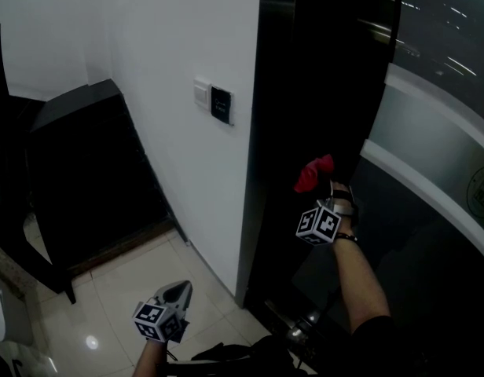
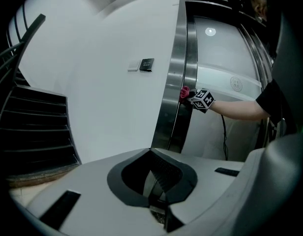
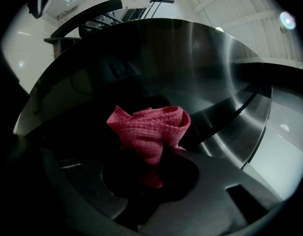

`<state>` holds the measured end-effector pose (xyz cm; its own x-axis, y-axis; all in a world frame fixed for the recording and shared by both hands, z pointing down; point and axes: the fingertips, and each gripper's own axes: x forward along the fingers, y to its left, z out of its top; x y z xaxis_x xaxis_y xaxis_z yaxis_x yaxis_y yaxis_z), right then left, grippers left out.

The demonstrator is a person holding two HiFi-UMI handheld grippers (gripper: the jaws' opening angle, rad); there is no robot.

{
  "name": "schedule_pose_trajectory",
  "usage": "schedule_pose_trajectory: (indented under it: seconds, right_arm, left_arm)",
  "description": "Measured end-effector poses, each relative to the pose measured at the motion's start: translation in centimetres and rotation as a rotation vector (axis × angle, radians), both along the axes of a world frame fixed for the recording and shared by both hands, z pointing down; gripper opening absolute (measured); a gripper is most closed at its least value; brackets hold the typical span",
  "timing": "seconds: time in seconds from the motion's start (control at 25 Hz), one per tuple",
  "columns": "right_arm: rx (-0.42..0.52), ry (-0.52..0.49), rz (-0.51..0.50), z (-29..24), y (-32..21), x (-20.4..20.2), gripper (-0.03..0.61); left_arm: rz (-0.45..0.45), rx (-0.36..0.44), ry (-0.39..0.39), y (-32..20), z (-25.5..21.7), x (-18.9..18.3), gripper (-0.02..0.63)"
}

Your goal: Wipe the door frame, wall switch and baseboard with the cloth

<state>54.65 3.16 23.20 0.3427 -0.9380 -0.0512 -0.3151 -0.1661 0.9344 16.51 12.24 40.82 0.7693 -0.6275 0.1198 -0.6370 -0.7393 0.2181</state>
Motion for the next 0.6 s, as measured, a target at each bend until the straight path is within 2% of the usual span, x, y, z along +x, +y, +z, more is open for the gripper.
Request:
schedule_pose_trajectory:
  seconds: [0.16, 0.36, 0.6]
  right_arm:
    - [-0.046, 0.039, -0.004, 1.3, -0.1, 0.3, 0.058]
    - [-0.06, -0.004, 0.002, 3.4, -0.2, 0.8, 0.058]
    - [-0.084, -0.002, 0.003, 5.0, -0.1, 0.7, 0.059]
  left_arm:
    - [-0.005, -0.007, -0.004, 0.2, 0.3, -0.1, -0.008]
    - [-0.011, -0.011, -0.005, 0.4, 0.4, -0.1, -0.008]
    - [-0.008, -0.019, -0.009, 0.6, 0.7, 0.2, -0.008]
